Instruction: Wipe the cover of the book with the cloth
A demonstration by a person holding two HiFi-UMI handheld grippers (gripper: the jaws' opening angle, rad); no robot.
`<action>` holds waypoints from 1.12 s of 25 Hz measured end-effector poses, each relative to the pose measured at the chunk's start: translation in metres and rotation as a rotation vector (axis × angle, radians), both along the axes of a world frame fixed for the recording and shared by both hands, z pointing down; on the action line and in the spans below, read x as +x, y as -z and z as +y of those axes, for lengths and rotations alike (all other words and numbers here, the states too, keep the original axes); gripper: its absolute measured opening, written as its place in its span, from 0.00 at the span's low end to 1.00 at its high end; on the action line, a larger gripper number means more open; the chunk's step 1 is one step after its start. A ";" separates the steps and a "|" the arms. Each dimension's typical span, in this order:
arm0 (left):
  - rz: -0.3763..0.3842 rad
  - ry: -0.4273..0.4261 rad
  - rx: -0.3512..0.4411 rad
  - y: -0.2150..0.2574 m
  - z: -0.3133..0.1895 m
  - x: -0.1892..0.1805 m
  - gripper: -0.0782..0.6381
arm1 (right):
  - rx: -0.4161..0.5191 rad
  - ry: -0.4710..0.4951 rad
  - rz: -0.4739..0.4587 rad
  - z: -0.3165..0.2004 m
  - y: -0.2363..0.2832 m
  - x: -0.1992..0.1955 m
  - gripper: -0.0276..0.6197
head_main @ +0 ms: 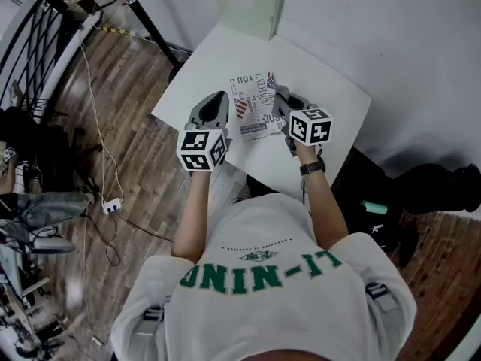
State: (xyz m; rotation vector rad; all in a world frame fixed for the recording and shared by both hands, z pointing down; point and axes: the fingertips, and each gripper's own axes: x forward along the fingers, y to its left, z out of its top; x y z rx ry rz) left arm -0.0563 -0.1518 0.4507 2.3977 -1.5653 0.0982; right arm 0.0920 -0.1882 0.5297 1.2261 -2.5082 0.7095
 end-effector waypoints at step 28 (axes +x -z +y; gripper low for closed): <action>-0.097 0.131 0.193 0.086 0.032 -0.042 0.13 | 0.467 -0.171 0.055 0.042 0.164 -0.048 0.10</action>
